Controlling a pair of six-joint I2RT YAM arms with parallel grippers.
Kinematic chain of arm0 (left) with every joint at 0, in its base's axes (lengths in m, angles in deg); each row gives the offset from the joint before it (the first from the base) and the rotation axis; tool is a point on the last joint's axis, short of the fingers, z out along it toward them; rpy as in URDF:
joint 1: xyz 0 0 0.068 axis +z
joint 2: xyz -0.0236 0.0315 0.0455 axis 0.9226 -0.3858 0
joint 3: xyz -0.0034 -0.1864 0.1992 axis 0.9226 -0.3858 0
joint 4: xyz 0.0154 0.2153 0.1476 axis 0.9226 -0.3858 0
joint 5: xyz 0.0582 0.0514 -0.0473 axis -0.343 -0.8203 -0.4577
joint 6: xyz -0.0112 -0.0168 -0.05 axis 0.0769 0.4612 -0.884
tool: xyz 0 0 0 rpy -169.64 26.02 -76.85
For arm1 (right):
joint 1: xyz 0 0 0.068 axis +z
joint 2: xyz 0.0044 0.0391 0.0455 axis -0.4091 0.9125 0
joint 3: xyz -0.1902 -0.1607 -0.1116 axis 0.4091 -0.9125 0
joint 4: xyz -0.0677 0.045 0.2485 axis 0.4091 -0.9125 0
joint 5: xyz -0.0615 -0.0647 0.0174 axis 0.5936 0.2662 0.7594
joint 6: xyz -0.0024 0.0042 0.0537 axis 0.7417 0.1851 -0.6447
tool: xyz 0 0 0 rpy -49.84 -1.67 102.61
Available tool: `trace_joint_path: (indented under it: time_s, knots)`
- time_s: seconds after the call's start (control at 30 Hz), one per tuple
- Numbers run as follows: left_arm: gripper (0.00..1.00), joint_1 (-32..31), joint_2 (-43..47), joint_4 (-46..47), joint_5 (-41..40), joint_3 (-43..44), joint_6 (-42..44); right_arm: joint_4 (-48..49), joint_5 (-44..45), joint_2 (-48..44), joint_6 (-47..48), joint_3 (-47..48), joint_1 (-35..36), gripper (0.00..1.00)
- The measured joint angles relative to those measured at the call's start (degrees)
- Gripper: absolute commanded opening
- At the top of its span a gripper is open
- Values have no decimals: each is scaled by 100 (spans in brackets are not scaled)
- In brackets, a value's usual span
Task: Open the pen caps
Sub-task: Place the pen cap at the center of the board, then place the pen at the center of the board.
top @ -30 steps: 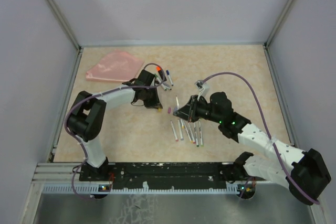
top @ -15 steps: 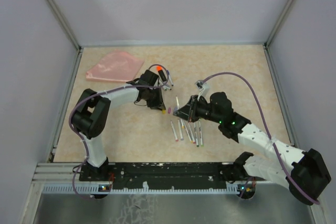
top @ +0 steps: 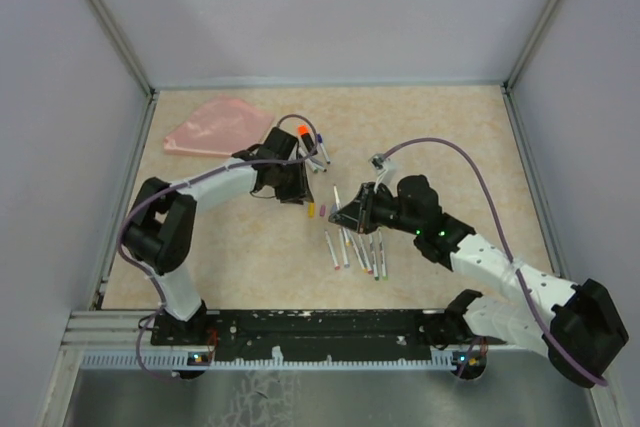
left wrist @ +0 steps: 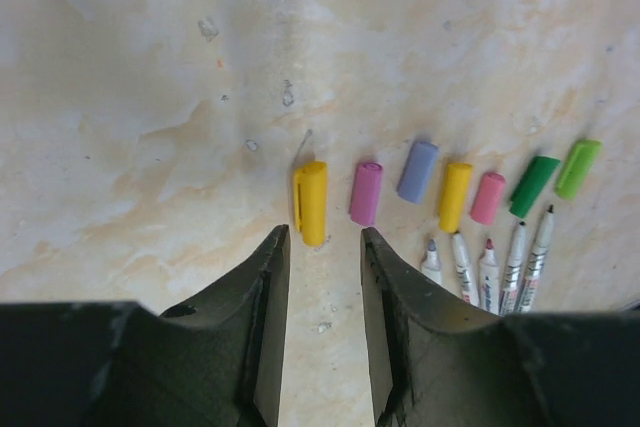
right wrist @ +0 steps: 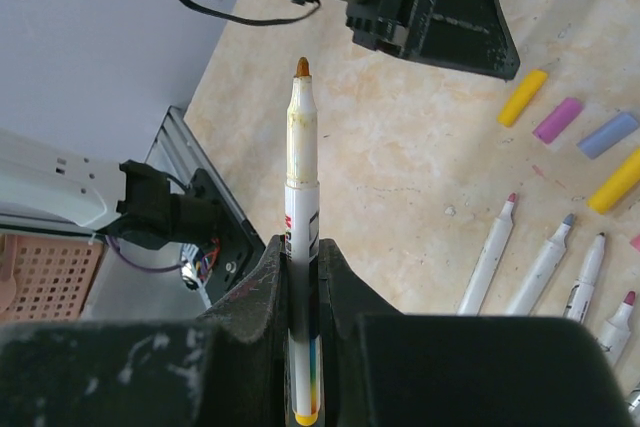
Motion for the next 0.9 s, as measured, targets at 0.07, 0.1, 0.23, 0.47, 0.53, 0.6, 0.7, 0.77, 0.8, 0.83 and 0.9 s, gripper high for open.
trace_joint_path:
  time_s: [0.07, 0.1, 0.23, 0.47, 0.53, 0.6, 0.7, 0.77, 0.8, 0.83, 0.9]
  knots:
    - [42, 0, 278, -13, -46, 2, 66, 28, -31, 46, -4, 0, 0, 0]
    - [42, 0, 407, -15, -70, 4, 94, 42, -52, 79, -11, 0, 0, 0]
    - [46, 7, 1025, -26, -271, -4, 275, 72, -125, 229, -68, 0, 9, 0]
    - [66, 44, 2262, -101, -1191, -376, 601, 70, -101, 706, -105, 2, 251, 0]
    - [71, 57, 2669, -151, -1534, -608, 671, 33, -37, 925, -103, 24, 400, 0]
    - [73, 81, 3008, -192, -1786, -800, 715, -103, 50, 1180, -98, 125, 553, 0]
    - [73, 87, 3519, -271, -2100, -1108, 743, -275, 203, 1558, -90, 369, 758, 0]
    - [73, 92, 3812, -284, -2225, -1316, 748, -380, 326, 1816, -90, 590, 892, 0]
    - [73, 92, 3930, -299, -2264, -1399, 748, -446, 404, 1950, -90, 706, 949, 0]
    - [73, 92, 4026, -313, -2295, -1469, 748, -527, 498, 2092, -90, 841, 1010, 0]
    - [73, 92, 4177, -348, -2354, -1576, 748, -728, 713, 2347, -94, 1093, 1097, 0]
